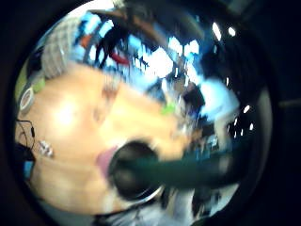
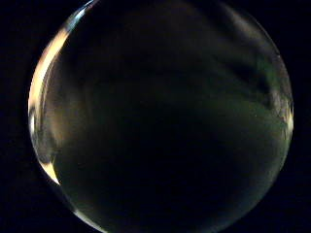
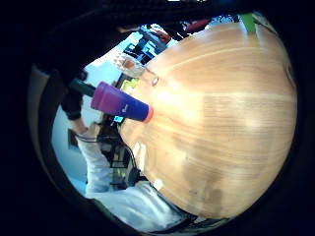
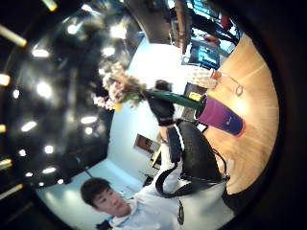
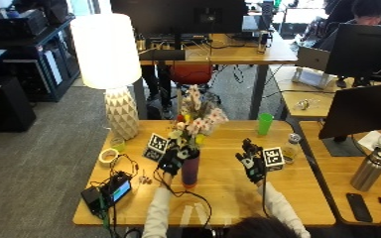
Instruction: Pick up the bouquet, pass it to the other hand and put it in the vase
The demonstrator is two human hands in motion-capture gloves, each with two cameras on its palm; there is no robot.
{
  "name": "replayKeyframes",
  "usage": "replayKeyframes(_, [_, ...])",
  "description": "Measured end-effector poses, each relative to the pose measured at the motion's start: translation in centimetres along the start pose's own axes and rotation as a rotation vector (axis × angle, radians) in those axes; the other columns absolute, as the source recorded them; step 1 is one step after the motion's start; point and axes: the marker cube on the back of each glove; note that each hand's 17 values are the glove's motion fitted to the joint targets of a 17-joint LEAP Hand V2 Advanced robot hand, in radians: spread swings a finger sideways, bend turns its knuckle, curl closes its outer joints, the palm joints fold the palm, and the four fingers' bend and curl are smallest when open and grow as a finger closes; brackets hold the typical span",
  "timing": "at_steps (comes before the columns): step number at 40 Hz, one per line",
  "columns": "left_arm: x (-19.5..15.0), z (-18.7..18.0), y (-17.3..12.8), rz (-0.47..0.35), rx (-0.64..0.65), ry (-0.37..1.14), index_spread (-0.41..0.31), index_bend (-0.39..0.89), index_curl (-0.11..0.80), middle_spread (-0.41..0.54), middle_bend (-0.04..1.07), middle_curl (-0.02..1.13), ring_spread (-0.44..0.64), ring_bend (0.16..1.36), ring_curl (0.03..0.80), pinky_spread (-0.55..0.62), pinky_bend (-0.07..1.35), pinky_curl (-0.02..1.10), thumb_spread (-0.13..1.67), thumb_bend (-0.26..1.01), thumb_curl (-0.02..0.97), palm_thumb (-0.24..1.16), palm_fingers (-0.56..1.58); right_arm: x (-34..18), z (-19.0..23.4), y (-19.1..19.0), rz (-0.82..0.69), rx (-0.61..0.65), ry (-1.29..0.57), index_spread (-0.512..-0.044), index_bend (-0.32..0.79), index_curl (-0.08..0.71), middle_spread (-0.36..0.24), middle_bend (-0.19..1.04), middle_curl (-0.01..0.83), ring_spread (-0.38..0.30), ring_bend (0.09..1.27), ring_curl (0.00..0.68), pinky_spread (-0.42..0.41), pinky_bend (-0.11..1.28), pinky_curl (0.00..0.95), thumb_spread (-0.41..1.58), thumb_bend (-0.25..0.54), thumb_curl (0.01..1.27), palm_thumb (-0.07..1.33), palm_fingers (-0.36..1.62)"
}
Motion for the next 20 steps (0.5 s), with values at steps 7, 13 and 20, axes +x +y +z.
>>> replayKeyframes(7, [-9.7, -1.0, 8.0, -0.108, -0.301, -0.054, 0.011, -0.02, 0.320, 0.080, 0.27, 0.42, 0.14, 0.64, 0.414, 0.19, 0.51, 0.41, 0.71, -0.07, 0.513, 0.30, -0.27, -4.6, 0.3, 2.0, -0.135, -0.057, 0.126, -0.344, 0.13, 0.228, -0.018, 0.20, 0.364, 0.119, 0.48, 0.310, 0.313, 0.74, 0.363, 1.07, -0.022, 0.40, 0.64, 0.22])
replayKeyframes(13, [-12.2, -1.0, 8.8, -0.191, -0.192, -0.202, 0.076, 0.00, 0.223, 0.208, 0.20, 0.33, 0.30, 0.61, 0.332, 0.36, 0.47, 0.34, 0.77, -0.04, 0.470, 0.32, -0.21, -5.2, 0.0, 3.3, -0.134, -0.181, -0.013, -0.340, 0.13, 0.231, -0.016, 0.19, 0.361, 0.129, 0.47, 0.306, 0.318, 0.72, 0.354, 1.08, -0.020, 0.40, 0.65, 0.23])
replayKeyframes(20, [-9.3, -0.7, 9.2, -0.063, -0.084, -0.278, 0.082, 0.05, 0.172, 0.268, 0.19, 0.32, 0.39, 0.58, 0.309, 0.45, 0.45, 0.32, 0.81, -0.05, 0.424, 0.28, -0.17, -4.8, 0.7, 2.7, -0.116, -0.194, -0.099, -0.338, 0.13, 0.233, -0.012, 0.19, 0.359, 0.135, 0.45, 0.300, 0.317, 0.70, 0.349, 1.08, -0.022, 0.40, 0.66, 0.24])
